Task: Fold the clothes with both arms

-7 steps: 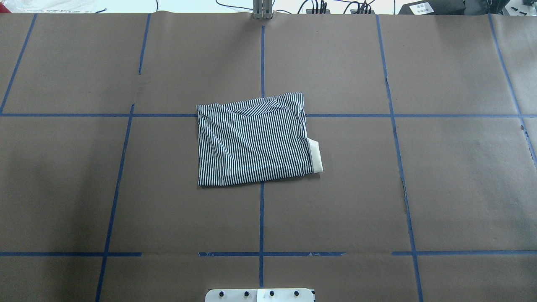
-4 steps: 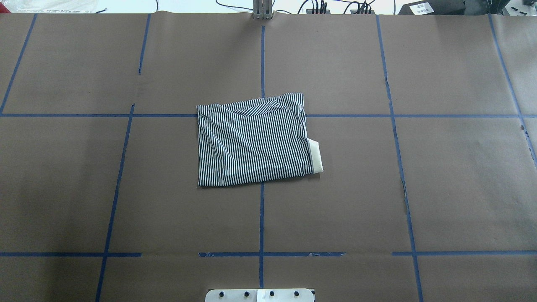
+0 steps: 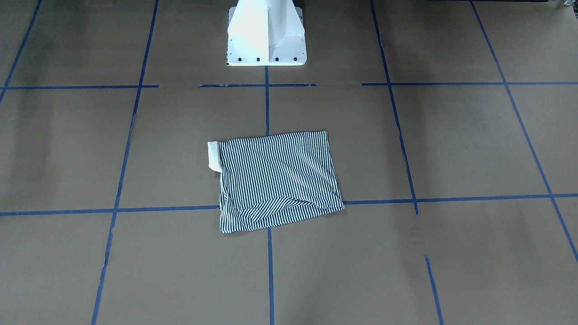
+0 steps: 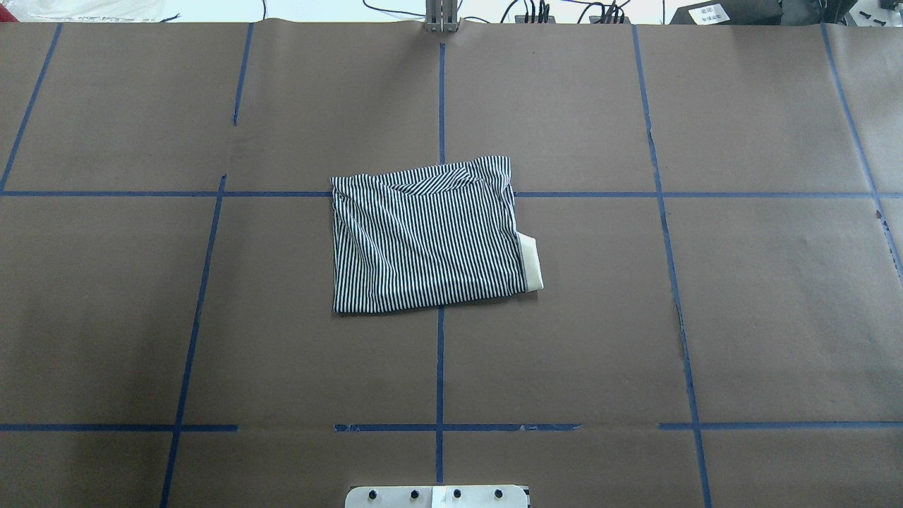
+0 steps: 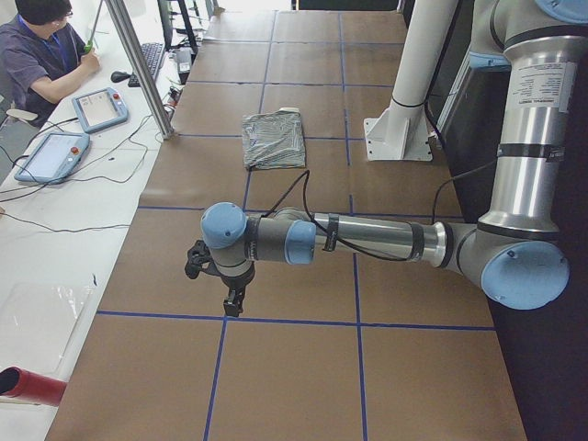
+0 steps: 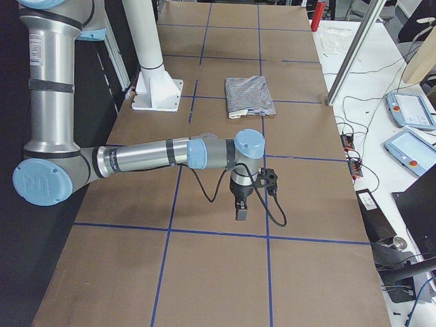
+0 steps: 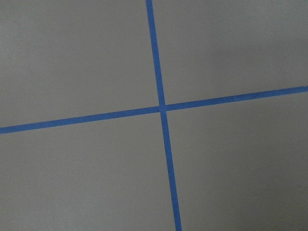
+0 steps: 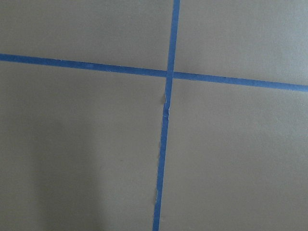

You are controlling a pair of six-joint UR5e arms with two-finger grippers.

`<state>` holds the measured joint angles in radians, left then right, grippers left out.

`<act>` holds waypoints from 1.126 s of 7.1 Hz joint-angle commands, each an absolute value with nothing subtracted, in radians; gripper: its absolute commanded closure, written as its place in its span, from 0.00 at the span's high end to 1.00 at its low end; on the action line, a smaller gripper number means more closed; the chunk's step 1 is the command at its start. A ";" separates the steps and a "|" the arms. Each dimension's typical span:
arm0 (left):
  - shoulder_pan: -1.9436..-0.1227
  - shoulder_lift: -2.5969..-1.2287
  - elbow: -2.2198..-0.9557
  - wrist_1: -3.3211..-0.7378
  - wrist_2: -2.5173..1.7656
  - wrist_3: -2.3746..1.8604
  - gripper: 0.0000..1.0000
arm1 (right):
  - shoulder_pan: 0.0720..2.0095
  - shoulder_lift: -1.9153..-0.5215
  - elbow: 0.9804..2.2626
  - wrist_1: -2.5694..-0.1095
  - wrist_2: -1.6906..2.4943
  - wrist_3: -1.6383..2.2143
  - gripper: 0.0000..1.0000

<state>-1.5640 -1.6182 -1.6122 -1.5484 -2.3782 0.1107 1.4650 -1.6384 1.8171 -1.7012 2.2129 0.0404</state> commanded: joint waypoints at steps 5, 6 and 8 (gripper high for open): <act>-1.557 -1.614 -1.621 -1.565 -2.388 0.115 1.00 | 1.465 -1.687 1.773 -1.681 2.207 0.038 1.00; -1.557 -1.614 -1.620 -1.565 -2.387 0.114 1.00 | 1.466 -1.715 1.763 -1.625 2.251 0.043 1.00; -1.557 -1.612 -1.618 -1.563 -2.381 0.110 1.00 | 1.473 -1.732 1.769 -1.608 2.273 0.040 1.00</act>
